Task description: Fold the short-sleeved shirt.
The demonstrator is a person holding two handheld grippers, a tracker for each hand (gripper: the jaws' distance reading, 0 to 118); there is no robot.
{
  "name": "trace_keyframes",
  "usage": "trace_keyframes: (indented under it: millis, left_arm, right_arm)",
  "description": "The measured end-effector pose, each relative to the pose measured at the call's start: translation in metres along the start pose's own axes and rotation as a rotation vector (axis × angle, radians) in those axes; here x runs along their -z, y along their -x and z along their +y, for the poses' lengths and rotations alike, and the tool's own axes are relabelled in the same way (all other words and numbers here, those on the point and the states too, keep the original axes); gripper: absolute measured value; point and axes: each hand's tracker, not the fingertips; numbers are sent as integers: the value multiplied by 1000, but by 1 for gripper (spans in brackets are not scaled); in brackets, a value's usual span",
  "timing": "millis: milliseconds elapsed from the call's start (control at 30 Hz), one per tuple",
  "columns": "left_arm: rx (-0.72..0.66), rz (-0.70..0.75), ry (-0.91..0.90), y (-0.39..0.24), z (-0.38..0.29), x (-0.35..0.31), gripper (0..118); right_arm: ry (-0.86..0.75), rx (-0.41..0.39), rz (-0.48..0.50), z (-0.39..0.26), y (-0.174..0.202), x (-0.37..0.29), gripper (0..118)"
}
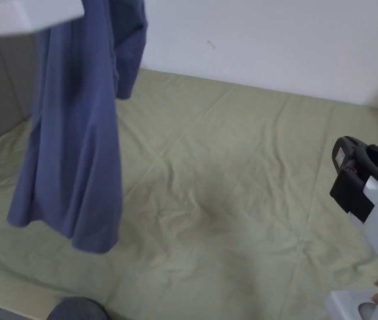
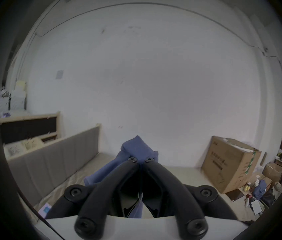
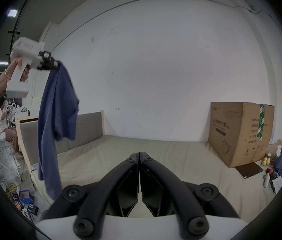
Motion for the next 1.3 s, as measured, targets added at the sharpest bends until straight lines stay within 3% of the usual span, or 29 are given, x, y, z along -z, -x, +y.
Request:
trace_keyframes:
  millis: [267,533,733,900,1200,1233,1300]
  left_arm:
    - [11,-124,-23,-102,45,36,0]
    - [23,-246,173,-176,-28,89,0]
    - [60,-282,461,-216,-169,137,0]
    - [181,-271,738,-246,-308,158,0]
    - [402,-214,1122,-256,-498,117,0]
    - [402,-212,1160,-253,-509,116,2]
    - [394,-178,1183,-247,-528,109,19]
  right_arm:
    - [-33,1,-119,6,-43,-35,0]
    - [-30,22,-245,1,-82,-68,0]
    - [-5,39,-310,-10,-102,-79,0]
    - [33,53,-333,-20,-110,-77,0]
    - [91,79,-351,-36,-120,-66,0]
    - [97,80,-352,-38,-121,-64,0]
    - [103,88,-351,-40,-123,-61,0]
